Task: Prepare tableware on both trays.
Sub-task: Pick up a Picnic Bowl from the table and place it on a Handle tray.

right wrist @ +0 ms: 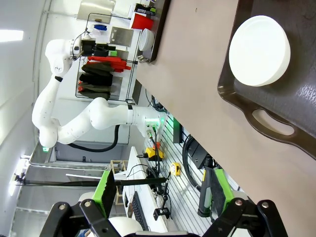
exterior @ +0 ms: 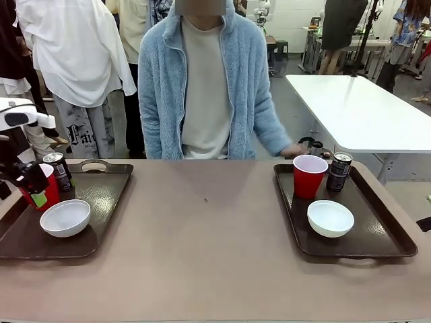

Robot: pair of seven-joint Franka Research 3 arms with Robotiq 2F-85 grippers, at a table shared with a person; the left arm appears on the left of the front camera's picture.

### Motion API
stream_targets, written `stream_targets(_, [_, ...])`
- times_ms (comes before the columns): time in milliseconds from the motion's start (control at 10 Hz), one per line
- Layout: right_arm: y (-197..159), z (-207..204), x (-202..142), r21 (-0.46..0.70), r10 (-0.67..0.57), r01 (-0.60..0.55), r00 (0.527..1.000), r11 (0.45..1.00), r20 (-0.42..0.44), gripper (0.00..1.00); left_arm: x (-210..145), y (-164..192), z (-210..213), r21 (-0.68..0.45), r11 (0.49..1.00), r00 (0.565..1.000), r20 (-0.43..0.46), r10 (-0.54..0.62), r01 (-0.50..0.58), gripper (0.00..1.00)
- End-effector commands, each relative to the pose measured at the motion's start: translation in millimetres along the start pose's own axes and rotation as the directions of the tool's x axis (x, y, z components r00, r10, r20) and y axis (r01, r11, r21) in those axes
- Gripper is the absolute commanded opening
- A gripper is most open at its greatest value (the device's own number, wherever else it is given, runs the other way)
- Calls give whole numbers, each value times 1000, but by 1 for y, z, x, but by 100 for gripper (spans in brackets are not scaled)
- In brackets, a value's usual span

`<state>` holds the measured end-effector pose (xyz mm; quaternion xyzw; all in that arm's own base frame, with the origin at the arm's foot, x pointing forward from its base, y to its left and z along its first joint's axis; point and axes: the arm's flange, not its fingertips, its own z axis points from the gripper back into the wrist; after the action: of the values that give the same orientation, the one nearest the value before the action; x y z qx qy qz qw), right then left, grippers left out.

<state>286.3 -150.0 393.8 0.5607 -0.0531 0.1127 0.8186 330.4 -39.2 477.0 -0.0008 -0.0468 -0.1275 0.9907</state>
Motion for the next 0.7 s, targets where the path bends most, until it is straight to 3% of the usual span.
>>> stream_targets(0, [-1, 1, -2, 0, 14, -14, 1000, 1000, -7, 100, 5, 2, -11, -5, 1000, 1000, -23, -1, 1, 93])
stream_targets(600, [-1, 1, -2, 0, 14, -14, 1000, 1000, -7, 100, 5, 2, -11, -5, 1000, 1000, -23, -1, 1, 93])
